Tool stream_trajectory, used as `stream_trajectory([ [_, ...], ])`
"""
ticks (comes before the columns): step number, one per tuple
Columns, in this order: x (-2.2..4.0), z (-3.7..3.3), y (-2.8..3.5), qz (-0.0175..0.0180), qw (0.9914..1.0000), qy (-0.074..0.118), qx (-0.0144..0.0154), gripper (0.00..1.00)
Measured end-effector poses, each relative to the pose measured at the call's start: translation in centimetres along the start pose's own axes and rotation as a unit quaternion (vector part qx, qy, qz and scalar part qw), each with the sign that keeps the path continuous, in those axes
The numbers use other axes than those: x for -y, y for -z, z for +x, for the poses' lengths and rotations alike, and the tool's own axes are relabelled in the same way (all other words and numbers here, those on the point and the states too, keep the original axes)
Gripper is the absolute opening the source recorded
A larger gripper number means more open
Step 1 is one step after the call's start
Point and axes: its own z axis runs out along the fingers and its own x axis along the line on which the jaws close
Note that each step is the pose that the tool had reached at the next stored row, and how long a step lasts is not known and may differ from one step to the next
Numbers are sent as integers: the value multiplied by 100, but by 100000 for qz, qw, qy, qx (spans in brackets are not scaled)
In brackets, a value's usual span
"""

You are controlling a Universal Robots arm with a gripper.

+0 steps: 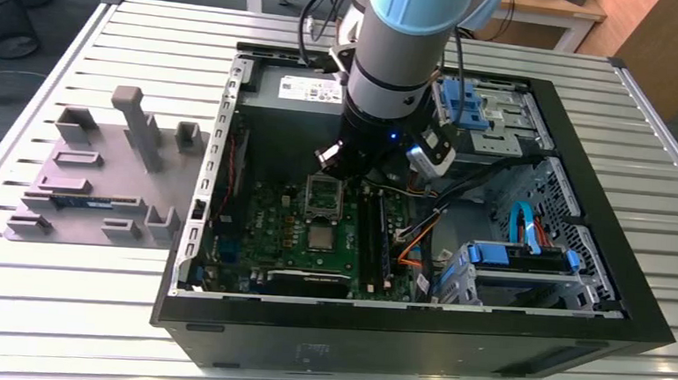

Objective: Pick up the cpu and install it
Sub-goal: 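Close the cpu cover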

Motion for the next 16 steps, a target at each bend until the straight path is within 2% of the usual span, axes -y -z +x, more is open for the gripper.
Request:
stream_trajectory([
  [6, 0, 1, 3, 4, 99999, 411, -62, 11],
  [12, 0, 1, 9, -40, 99957, 2929, -321, 11],
  [16, 0, 1, 9, -43, 99953, 3056, -334, 11],
])
